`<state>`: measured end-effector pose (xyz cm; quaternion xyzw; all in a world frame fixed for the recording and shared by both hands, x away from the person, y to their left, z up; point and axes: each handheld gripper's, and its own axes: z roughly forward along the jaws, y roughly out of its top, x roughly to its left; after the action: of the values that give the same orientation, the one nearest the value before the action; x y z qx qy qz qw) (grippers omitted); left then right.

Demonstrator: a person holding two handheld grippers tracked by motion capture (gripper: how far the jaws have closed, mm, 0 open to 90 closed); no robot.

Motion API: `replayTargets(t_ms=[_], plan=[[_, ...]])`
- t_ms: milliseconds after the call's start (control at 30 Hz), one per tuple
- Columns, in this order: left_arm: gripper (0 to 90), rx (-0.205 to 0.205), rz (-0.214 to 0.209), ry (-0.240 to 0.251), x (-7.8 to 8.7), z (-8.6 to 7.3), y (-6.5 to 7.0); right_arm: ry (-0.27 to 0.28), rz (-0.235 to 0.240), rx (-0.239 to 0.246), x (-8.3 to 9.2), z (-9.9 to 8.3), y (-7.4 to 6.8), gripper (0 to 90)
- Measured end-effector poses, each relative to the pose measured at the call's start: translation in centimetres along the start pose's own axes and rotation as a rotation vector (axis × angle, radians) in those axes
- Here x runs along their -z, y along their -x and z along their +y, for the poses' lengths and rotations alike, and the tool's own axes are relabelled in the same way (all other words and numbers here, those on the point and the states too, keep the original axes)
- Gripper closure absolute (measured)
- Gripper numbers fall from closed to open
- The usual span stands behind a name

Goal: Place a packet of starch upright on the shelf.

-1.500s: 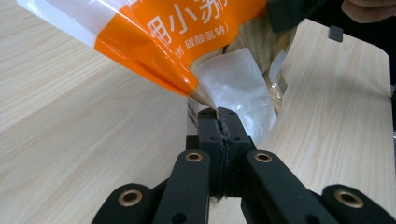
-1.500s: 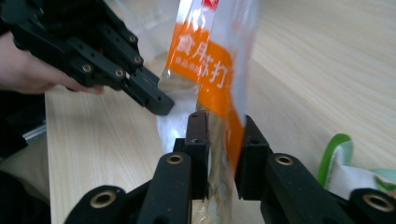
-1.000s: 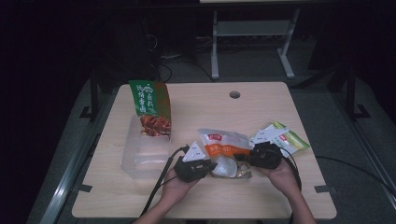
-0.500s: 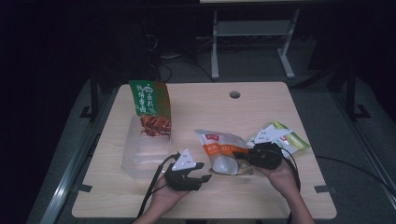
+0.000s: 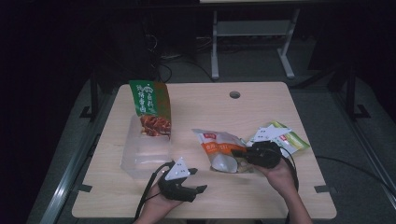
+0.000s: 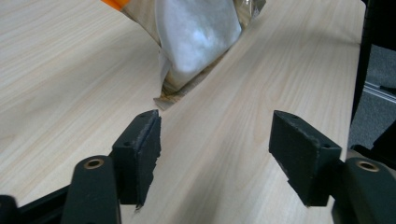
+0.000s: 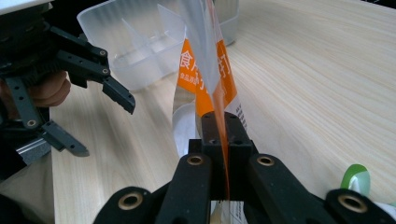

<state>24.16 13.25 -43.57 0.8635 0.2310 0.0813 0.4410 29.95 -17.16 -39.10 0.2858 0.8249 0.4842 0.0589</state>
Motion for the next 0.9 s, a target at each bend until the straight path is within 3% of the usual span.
replayTargets(t_ms=[300,500,900], plan=[[29.9,0.005,0.004,0.001,0.6,-0.7,0.2,0.004,0.002,-0.001,-0.2,0.3,-0.2,89.6],[29.4,-0.016,0.005,0.003,1.1,-1.0,0.7,0.016,0.012,0.004,-0.5,0.9,-0.5,89.6],[28.7,-0.010,-0.002,0.013,1.9,-1.5,1.0,0.015,0.040,0.020,-1.8,3.1,-1.1,89.9]])
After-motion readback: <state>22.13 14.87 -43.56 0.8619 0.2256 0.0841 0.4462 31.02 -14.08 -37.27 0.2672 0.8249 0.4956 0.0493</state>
